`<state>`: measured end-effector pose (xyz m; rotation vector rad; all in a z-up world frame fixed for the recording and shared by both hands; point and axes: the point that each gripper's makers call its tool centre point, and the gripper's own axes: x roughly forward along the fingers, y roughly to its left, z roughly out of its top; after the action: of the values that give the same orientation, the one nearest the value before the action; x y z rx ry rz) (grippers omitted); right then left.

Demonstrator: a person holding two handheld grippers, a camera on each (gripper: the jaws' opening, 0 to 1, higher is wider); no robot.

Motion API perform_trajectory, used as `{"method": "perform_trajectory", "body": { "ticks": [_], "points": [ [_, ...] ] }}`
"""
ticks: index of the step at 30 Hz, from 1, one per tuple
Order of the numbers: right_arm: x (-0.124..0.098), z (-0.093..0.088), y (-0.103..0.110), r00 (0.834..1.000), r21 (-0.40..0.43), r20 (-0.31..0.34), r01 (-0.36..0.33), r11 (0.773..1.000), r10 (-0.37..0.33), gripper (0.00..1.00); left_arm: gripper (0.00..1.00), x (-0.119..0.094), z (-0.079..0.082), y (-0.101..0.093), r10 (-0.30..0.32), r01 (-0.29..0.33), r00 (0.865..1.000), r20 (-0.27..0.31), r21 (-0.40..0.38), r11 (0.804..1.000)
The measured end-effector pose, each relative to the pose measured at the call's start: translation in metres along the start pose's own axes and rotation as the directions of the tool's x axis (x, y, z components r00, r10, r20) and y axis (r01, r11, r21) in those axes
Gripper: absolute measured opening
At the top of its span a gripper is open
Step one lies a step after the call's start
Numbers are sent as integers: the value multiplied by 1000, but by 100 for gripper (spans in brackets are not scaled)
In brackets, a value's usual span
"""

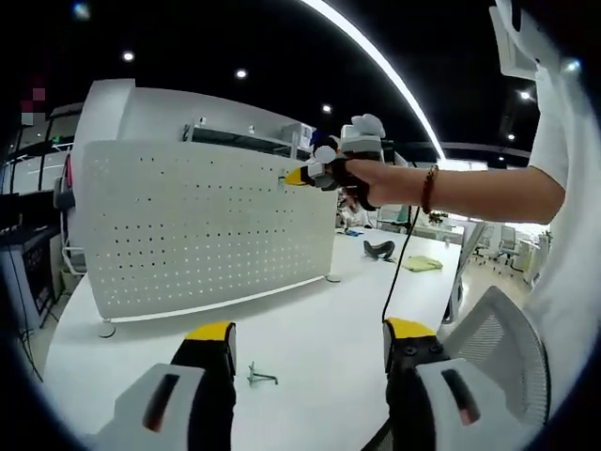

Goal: Insert the hook assembly into the mounting plate slot until the hook locks in place.

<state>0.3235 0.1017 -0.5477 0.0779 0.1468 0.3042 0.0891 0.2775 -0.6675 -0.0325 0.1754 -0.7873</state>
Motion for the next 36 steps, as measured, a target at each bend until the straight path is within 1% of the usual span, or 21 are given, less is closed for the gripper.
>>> {"method": "perform_trajectory", "body": {
  "ticks": [5,8,12,18,20,22,26,29,32,36],
  "points": [
    [3,4,-9,1000,-2,7,14,1000,-14,1,65,0,-2,0,-6,6,1000,-7,-4,1000],
    [8,5,-15,1000,-14,-1,30,999,-30,1,68,0,-2,-1,-11,11,1000,-2,1,1000],
    [15,10,-21,999,-15,7,48,999,-48,1,72,2,-3,-3,-26,26,1000,-15,19,999],
    [27,18,-26,997,-27,24,75,997,-74,1,71,4,-4,-3,-42,42,999,-19,17,999],
    [30,18,-29,996,-31,18,87,996,-86,1,71,3,-4,-3,-42,43,999,-24,19,999],
    [32,18,-34,994,-55,14,109,992,-108,1,72,2,-4,-3,-43,44,999,-26,20,999],
    [37,26,-37,994,-23,31,108,994,-107,1,72,1,-6,-1,-42,42,999,-31,17,999],
    [41,28,-44,991,-27,32,131,991,-130,1,72,0,-7,-2,-46,47,998,-41,27,999],
    [45,29,-47,990,-24,32,135,991,-134,1,72,-1,-6,-3,-43,44,998,-34,21,999],
    [50,31,-50,990,-45,25,137,990,-136,1,71,-2,-10,-2,-37,38,998,-48,21,999]
  ]
}}
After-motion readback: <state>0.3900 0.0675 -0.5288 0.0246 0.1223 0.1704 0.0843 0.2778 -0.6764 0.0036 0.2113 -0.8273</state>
